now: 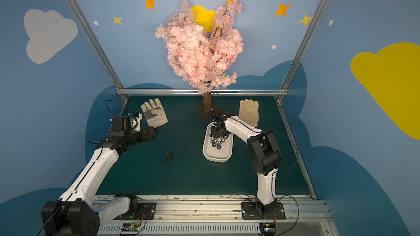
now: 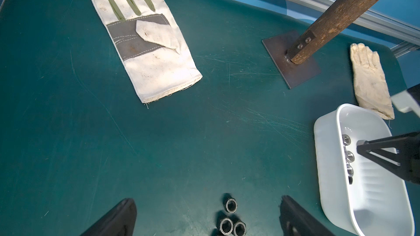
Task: Put the nuts on the desktop into the storage box
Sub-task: Adjust the nut in the storage box.
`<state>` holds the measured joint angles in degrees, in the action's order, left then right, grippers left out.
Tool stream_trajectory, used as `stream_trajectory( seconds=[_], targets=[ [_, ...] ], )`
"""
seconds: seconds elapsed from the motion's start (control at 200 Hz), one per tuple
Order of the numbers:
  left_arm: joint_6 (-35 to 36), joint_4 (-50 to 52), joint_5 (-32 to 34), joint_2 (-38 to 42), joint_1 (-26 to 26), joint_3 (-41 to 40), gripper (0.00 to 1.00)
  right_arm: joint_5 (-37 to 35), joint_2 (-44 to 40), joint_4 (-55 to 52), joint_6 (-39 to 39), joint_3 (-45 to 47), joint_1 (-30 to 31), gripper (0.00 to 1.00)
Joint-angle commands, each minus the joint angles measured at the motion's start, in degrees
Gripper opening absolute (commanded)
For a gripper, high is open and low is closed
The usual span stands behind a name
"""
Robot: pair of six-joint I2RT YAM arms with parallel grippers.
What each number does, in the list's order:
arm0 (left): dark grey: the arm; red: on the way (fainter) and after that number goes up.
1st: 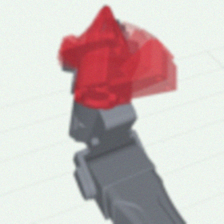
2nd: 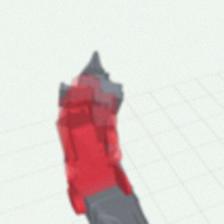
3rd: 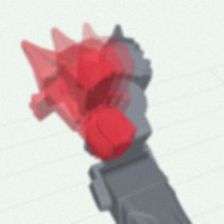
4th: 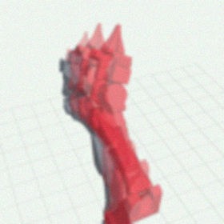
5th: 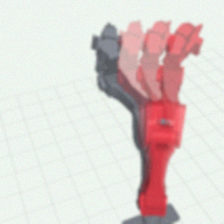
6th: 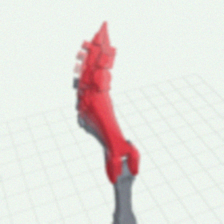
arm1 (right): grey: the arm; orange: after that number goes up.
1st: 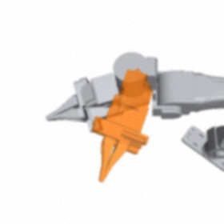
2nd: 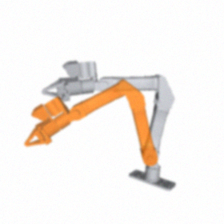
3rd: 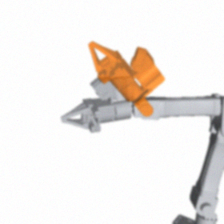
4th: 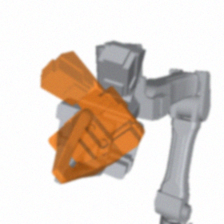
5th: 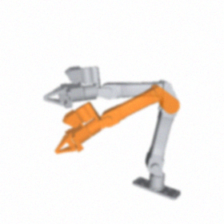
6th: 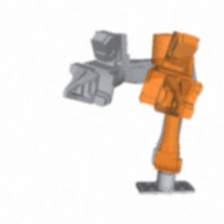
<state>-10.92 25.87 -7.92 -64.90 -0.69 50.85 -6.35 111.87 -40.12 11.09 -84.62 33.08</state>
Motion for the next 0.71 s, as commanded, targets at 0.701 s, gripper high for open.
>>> stream_trajectory(
  seconds=[0.701],
  targets=[
    [-0.3, -0.6, -1.0, 0.3, 0.2, -0.4, 1.00, 0.4, -7.9, -5.0, -0.3, 7.1, 7.1, 0.21]
  ],
)
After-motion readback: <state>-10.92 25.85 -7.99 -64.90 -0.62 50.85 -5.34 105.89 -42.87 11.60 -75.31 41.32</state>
